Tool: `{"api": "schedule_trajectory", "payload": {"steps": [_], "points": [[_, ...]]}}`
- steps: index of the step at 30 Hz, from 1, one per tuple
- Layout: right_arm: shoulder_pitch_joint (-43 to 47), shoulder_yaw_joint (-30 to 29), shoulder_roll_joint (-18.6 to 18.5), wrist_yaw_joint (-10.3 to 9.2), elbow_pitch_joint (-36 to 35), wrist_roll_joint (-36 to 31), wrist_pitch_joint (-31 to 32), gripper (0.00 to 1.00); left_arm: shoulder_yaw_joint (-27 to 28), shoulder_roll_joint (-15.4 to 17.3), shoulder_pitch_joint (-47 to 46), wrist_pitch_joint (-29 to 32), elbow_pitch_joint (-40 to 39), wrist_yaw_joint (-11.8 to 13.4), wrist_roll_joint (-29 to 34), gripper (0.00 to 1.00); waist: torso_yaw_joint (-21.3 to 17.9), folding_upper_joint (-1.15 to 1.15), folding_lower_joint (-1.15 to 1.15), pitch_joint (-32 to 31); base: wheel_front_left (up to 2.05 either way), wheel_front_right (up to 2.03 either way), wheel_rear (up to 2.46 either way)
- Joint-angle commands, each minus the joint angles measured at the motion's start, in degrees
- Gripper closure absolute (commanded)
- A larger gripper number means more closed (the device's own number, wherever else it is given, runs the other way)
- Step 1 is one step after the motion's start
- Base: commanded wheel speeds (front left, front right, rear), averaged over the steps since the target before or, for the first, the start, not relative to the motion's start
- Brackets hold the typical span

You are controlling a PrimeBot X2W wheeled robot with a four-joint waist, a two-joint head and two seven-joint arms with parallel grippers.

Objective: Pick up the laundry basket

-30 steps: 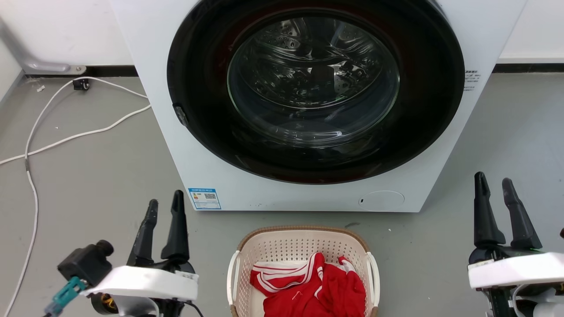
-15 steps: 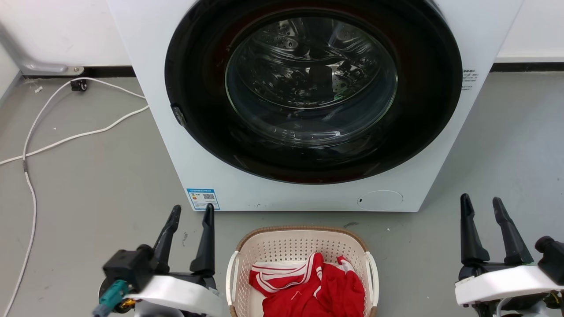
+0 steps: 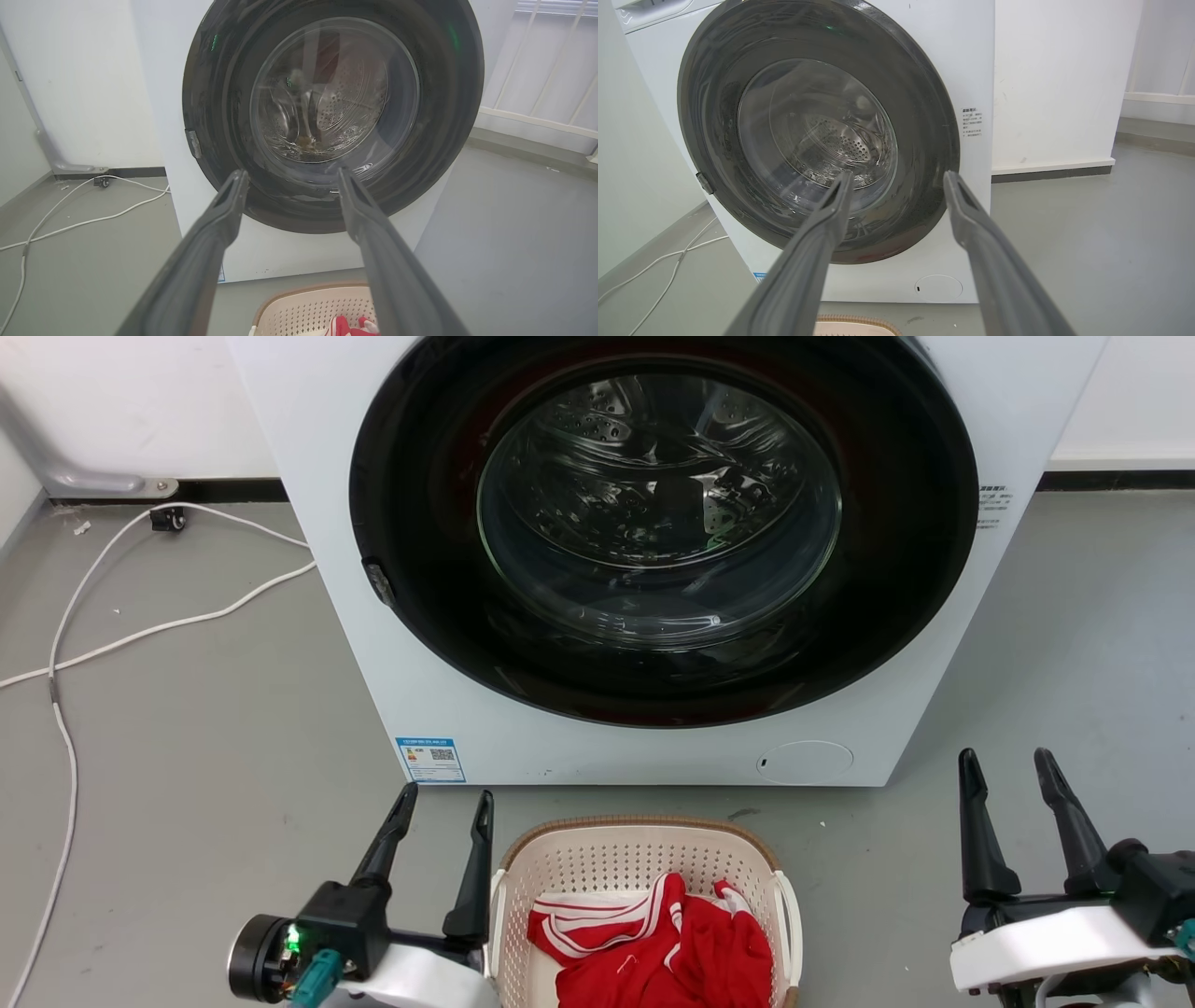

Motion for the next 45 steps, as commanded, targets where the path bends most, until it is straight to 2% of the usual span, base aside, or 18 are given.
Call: {"api": "schedule_trajectory", "payload": {"steps": [1, 6, 12, 17, 21, 34, 45], "points": [[0.07, 0.17, -0.06, 0.00, -0.29, -1.22, -0.56, 0.00, -0.44, 0.51, -0.12, -0.46, -0.21, 0.55, 1.14, 0.00, 0.03, 0.00, 0.00, -0.01, 0.00, 0.00, 0.00], [0.51, 0.62, -0.05, 0.00, 0.41, -2.24, -1.20, 0.00, 0.06, -0.49, 0.52, -1.08, 0.19, 1.39, 0.03, 0.00, 0.14, 0.00, 0.00, -0.03, 0.00, 0.00, 0.00], [1.10, 1.35, -0.04, -0.01, 2.23, -1.30, -1.87, 0.00, 3.75, -3.02, 1.66, -1.76, 0.39, -0.46, -1.62, 0.00, 0.22, 0.00, 0.00, -0.15, 0.00, 0.00, 0.00], [1.18, 1.79, -0.04, -0.01, 4.83, -0.62, -2.24, 0.00, 5.04, -3.94, 2.57, -2.26, 1.74, -2.61, 1.24, 0.00, 0.18, 0.00, 0.00, -0.30, 0.00, 0.00, 0.00], [0.72, 1.87, -0.03, -0.01, 6.18, -2.00, -2.59, 0.00, 4.86, -4.26, 2.73, -2.71, 2.71, -3.31, 4.60, 0.00, 0.12, 0.00, 0.00, -0.46, 0.00, 0.00, 0.00], [0.66, 1.70, -0.01, -0.01, 7.07, -4.60, -4.06, 0.00, 6.93, -6.00, 4.00, -4.06, 2.45, -5.78, 6.93, 0.00, 0.20, 0.00, 0.00, -1.21, 0.00, 0.00, 0.00], [0.27, 2.02, -0.01, -0.01, 7.66, -1.29, -4.12, 0.00, 7.50, -6.24, 4.29, -3.94, 4.26, -6.58, 7.15, 0.00, 0.20, 0.00, 0.00, -1.40, 0.00, 0.00, 0.00]]}}
